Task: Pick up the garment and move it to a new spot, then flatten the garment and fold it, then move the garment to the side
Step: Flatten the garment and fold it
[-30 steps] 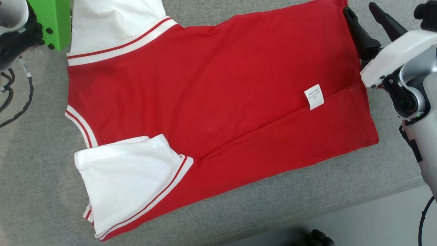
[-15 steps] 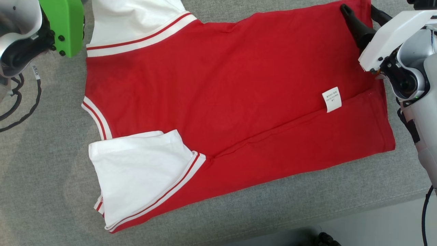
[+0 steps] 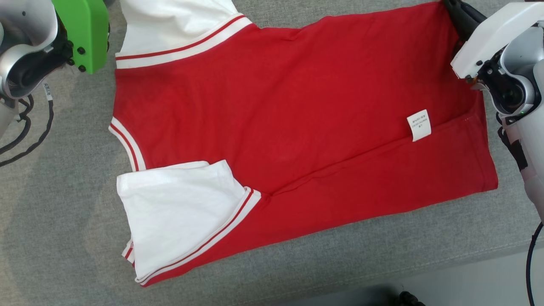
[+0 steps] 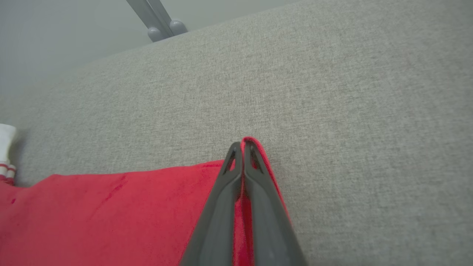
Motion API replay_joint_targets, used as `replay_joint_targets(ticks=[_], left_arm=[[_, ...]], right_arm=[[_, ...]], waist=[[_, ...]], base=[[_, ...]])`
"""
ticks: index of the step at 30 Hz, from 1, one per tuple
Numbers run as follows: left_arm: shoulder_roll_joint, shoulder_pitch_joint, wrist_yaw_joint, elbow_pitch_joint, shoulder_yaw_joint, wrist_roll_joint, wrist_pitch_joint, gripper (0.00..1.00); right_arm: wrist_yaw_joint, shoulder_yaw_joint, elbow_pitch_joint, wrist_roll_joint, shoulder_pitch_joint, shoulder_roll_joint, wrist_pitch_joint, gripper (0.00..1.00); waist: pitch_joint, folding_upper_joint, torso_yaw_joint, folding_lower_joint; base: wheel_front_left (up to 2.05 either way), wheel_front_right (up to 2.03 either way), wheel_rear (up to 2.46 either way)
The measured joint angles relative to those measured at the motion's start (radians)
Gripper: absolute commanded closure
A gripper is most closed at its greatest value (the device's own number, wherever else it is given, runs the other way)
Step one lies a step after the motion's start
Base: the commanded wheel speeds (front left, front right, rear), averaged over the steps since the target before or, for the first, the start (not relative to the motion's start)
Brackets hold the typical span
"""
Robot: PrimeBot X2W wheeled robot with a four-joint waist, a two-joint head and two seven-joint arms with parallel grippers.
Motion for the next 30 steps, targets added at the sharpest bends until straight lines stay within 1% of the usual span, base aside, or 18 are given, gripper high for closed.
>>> replay_joint_targets(ticks=[4, 11, 15, 18, 21, 26, 30], left_arm=[[0.001, -0.003, 0.0, 0.0, -0.002, 0.019, -0.067, 1.0], [0.0, -0.02, 0.0, 0.032, 0.01, 0.059, -0.241, 1.0], [-0.009, -0.021, 0.0, 0.052, 0.006, 0.06, -0.291, 1.0], [-0.013, -0.011, 0.0, 0.046, -0.009, 0.049, -0.312, 1.0], [0.002, 0.021, 0.0, 0.023, -0.017, 0.026, -0.331, 1.0], [0.05, 0.105, 0.001, -0.052, -0.019, -0.004, -0.374, 1.0], [0.075, 0.198, 0.028, -0.127, -0.023, -0.019, -0.416, 1.0]], right_arm=[[0.0, -0.005, 0.004, 0.003, -0.001, -0.012, -0.041, 1.0], [0.0, -0.031, 0.005, 0.026, -0.017, -0.044, -0.125, 1.0], [0.0, -0.034, 0.003, 0.051, -0.014, -0.06, -0.145, 1.0], [0.0, -0.023, -0.007, 0.073, 0.023, -0.077, -0.145, 1.0], [0.0, -0.015, -0.031, 0.109, 0.069, -0.095, -0.145, 1.0], [0.0, -0.013, -0.069, 0.17, 0.146, -0.12, -0.146, 1.0], [0.0, -0.002, -0.076, 0.184, 0.192, -0.148, -0.154, 1.0]], waist=[[-0.005, 0.0, 0.007, 0.0], [-0.035, 0.0, 0.019, 0.0], [-0.056, 0.0, 0.029, 0.0], [-0.079, 0.0, 0.038, 0.0], [-0.104, 0.0, 0.048, 0.0], [-0.144, 0.0, 0.066, 0.0], [-0.173, 0.0, 0.081, 0.0]], base=[[0.0, 0.0, 0.0], [0.0, 0.0, 0.0], [0.0, 0.0, 0.0], [0.0, 0.0, 0.0], [0.0, 0.0, 0.0], [0.0, 0.0, 0.0], [0.0, 0.0, 0.0]])
